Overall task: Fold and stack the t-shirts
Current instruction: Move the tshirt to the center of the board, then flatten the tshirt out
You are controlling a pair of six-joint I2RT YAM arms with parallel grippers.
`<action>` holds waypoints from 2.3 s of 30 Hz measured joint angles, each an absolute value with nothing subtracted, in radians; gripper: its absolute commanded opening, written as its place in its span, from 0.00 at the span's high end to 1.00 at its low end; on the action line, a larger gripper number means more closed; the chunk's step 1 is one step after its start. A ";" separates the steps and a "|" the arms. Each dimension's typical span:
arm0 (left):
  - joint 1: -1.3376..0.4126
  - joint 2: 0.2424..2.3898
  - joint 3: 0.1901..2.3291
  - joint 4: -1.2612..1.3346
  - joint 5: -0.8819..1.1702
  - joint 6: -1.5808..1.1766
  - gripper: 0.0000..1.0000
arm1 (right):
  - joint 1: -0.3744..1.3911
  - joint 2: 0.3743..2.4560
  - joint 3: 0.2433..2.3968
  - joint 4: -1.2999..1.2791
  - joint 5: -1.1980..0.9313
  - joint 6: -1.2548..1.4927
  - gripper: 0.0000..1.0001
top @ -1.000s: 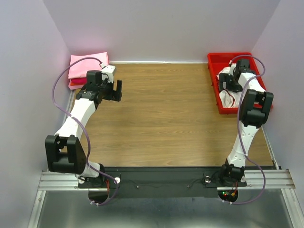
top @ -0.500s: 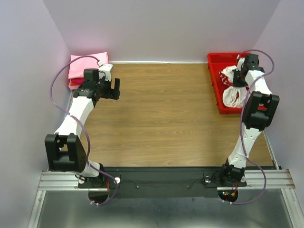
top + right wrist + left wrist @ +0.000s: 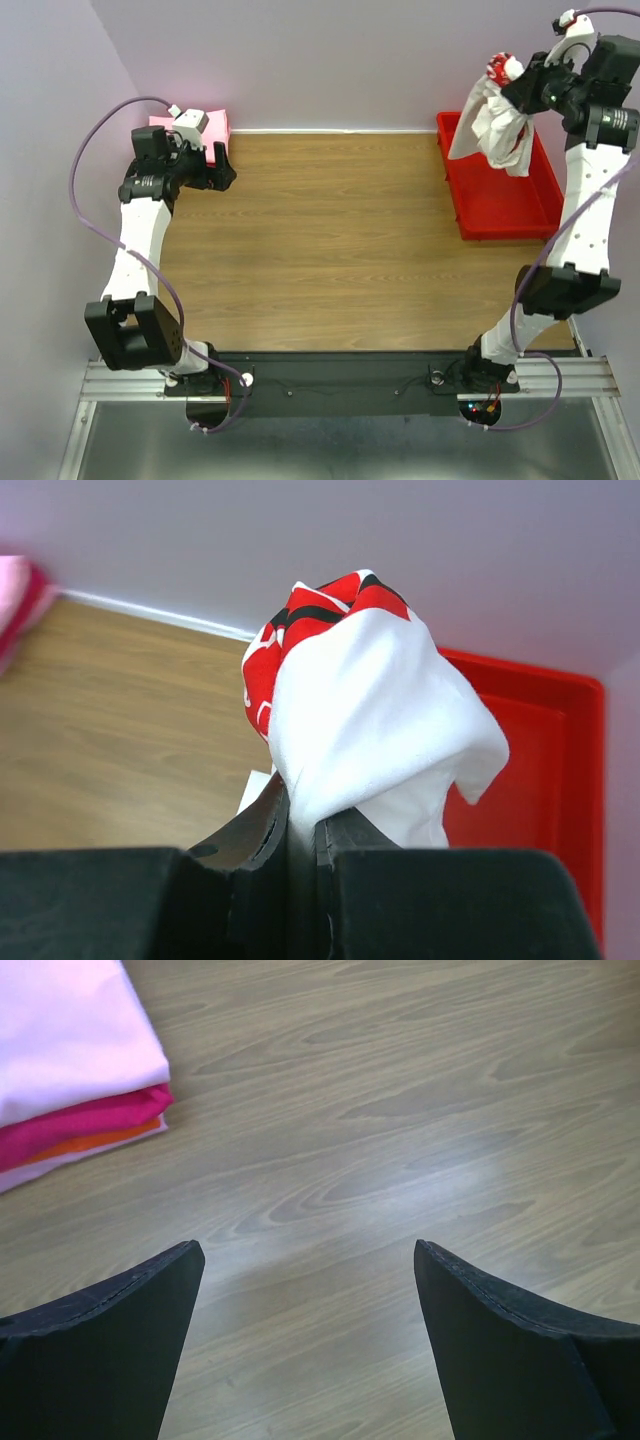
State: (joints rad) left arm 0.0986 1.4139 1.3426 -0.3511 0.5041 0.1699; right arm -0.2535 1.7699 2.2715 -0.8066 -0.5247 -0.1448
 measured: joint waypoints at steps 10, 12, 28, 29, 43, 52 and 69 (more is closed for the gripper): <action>0.100 1.278 1.342 -0.377 0.661 0.217 0.01 | 0.162 1.549 1.748 -0.740 -0.584 -0.041 0.00; 0.100 1.263 1.339 -0.382 0.694 0.234 0.01 | 0.249 1.579 1.650 -0.725 -0.584 -0.035 0.00; -0.439 1.238 0.989 -0.421 0.610 0.573 0.19 | 0.290 1.555 1.279 -0.735 -0.397 -0.120 0.12; -0.506 1.249 0.969 -0.408 0.588 0.575 0.17 | 0.272 1.575 1.261 -0.734 -0.379 -0.123 0.12; -0.939 1.585 0.946 -0.093 0.310 0.569 0.16 | 0.197 1.843 1.244 -0.581 -0.202 -0.096 0.21; -0.959 1.686 0.945 -0.060 0.233 0.591 0.86 | 0.196 1.867 1.234 -0.526 -0.153 -0.088 0.94; -0.292 1.393 0.892 -0.397 0.384 0.867 0.76 | 0.187 1.537 1.119 -0.601 -0.582 -0.082 0.99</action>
